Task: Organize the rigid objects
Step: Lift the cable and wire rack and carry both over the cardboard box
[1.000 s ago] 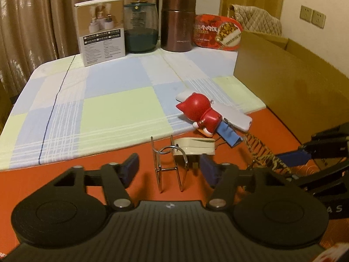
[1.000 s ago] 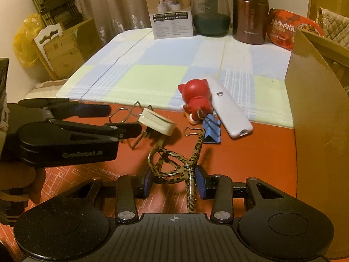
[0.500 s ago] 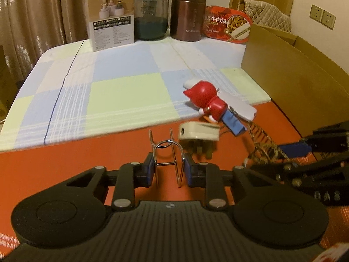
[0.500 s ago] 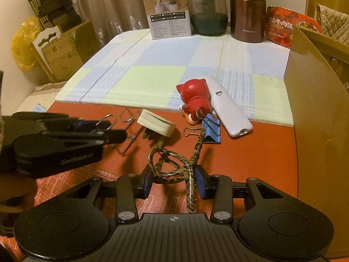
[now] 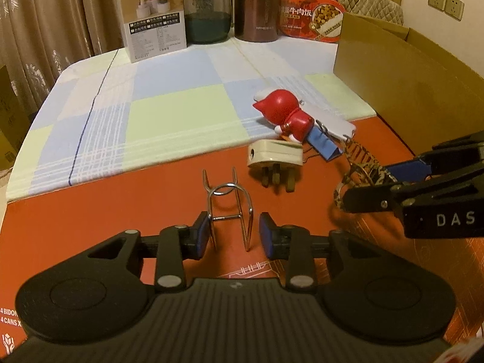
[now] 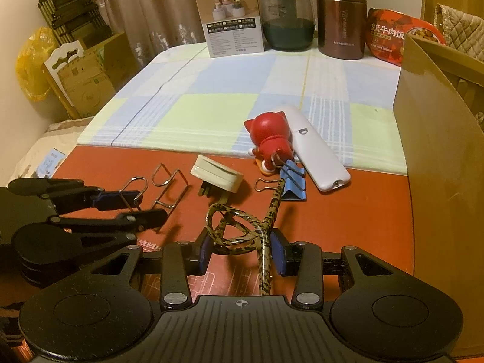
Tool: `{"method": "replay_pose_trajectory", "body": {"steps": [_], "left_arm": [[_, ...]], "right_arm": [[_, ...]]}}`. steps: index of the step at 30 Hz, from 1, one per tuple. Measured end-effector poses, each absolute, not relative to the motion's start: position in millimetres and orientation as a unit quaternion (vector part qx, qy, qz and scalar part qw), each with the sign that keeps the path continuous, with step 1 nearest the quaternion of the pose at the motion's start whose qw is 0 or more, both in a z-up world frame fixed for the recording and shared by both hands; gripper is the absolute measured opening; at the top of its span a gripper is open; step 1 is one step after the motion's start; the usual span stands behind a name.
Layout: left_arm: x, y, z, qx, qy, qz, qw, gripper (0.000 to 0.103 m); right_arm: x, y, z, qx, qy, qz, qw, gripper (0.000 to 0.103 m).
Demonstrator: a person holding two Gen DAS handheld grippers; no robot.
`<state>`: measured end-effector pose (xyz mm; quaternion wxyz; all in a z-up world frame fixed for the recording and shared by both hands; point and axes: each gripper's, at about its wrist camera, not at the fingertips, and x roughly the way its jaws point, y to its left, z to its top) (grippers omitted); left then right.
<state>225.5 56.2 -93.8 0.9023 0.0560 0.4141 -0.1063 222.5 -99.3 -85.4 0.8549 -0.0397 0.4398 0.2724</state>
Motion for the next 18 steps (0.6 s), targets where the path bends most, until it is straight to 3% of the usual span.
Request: {"method": "replay_pose_trajectory", "body": {"steps": [11,14,18], "left_arm": [[232.4,60.3,-101.5,0.028,0.433,-0.095,0.896,0.030],[233.4,60.3,-103.3,0.027,0.441,-0.093,0.892,0.023],[231.9,63.5,-101.4,0.018,0.447,-0.090,0.890,0.023]], "right_arm": [[223.6,-100.1,-84.5,-0.037,0.440,0.272,0.855,0.037],[223.5,-100.1,-84.4,-0.037,0.440,0.272,0.855,0.037],[223.3,-99.7,-84.2,-0.036,0.439,0.272,0.855,0.037]]}}
